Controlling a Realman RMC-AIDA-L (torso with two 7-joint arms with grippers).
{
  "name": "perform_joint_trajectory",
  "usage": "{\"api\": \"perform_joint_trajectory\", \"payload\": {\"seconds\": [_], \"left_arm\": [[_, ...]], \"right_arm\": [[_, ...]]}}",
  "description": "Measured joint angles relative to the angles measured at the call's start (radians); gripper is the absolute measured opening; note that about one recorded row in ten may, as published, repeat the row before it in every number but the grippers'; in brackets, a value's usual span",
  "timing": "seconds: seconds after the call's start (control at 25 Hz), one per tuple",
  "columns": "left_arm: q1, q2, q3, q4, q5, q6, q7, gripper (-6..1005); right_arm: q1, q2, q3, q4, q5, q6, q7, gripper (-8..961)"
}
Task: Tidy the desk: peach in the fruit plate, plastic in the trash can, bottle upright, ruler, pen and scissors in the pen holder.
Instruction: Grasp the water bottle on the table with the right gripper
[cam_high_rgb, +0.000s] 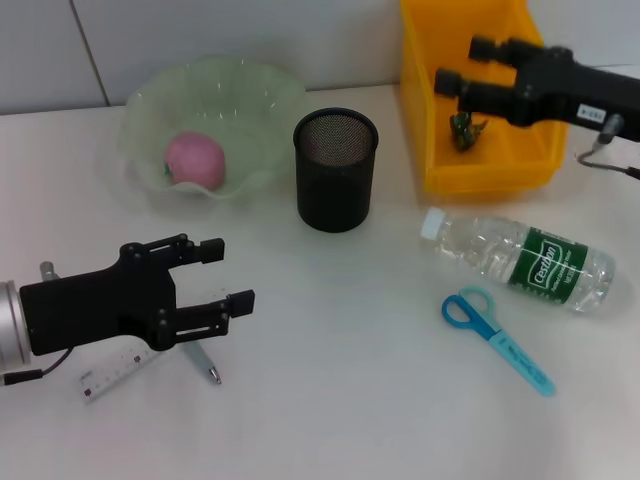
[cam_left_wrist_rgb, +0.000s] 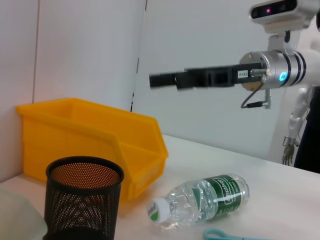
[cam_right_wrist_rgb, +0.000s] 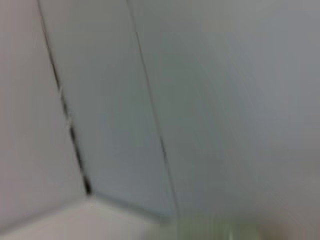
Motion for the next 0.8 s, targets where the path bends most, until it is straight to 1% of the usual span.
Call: {"api": "perform_joint_trajectory", "payload": {"seconds": [0.08, 0.12, 0.16, 0.24, 0.28, 0.32, 0.36, 0.44, 0.48, 0.56, 0.64, 0.68, 0.72, 0.76, 0.8], "left_arm": [[0.002, 0.000, -0.003, 0.000, 0.000, 0.002, -0.001, 734], [0.004, 0.000, -0.005, 0.000, 0.000, 0.003, -0.001, 734], [0.004, 0.000, -0.005, 0.000, 0.000, 0.003, -0.001, 734], [0.006, -0.001, -0.010, 0.000, 0.000, 0.003, -0.001, 734], [0.006, -0.002, -0.011, 0.000, 0.000, 0.003, -0.001, 733], [0.006, -0.004, -0.012, 0.000, 0.000, 0.003, 0.000, 733], [0.006, -0.004, -0.012, 0.000, 0.000, 0.003, 0.000, 733], [0.005, -0.006, -0.012, 0.000, 0.000, 0.003, 0.004, 733], [0.005, -0.006, -0.012, 0.000, 0.000, 0.003, 0.004, 733], [0.005, -0.006, -0.012, 0.000, 0.000, 0.003, 0.005, 733], [0.005, -0.006, -0.012, 0.000, 0.000, 0.003, 0.006, 732], [0.005, -0.006, -0.012, 0.000, 0.000, 0.003, 0.006, 732], [0.003, -0.005, -0.012, 0.000, 0.000, 0.003, 0.005, 732], [0.003, -0.005, -0.012, 0.000, 0.000, 0.003, 0.005, 732], [0.002, -0.005, -0.012, 0.000, 0.000, 0.003, 0.004, 732]], "right_arm": [[0.017, -0.020, 0.002, -0.104, -0.157, -0.046, 0.156, 813], [0.042, -0.037, 0.005, -0.182, -0.302, -0.124, 0.272, 813], [0.042, -0.037, 0.005, -0.182, -0.302, -0.124, 0.272, 813], [0.088, -0.058, 0.006, -0.249, -0.464, -0.241, 0.363, 813], [0.109, -0.064, 0.004, -0.263, -0.526, -0.291, 0.383, 814], [0.160, -0.075, 0.001, -0.271, -0.654, -0.380, 0.391, 814], [0.160, -0.075, 0.001, -0.271, -0.654, -0.380, 0.391, 814], [0.209, -0.077, 0.000, -0.286, -0.774, -0.431, 0.395, 814], [0.209, -0.077, 0.000, -0.286, -0.774, -0.431, 0.395, 814], [0.225, -0.079, 0.002, -0.308, -0.823, -0.433, 0.409, 814], [0.238, -0.086, 0.001, -0.323, -0.864, -0.434, 0.425, 814], [0.246, -0.088, 0.000, -0.325, -0.889, -0.435, 0.432, 813], [0.270, -0.091, -0.005, -0.320, -0.953, -0.436, 0.444, 813], [0.270, -0.091, -0.005, -0.320, -0.953, -0.436, 0.444, 813], [0.282, -0.092, -0.008, -0.313, -0.988, -0.437, 0.448, 813]]}}
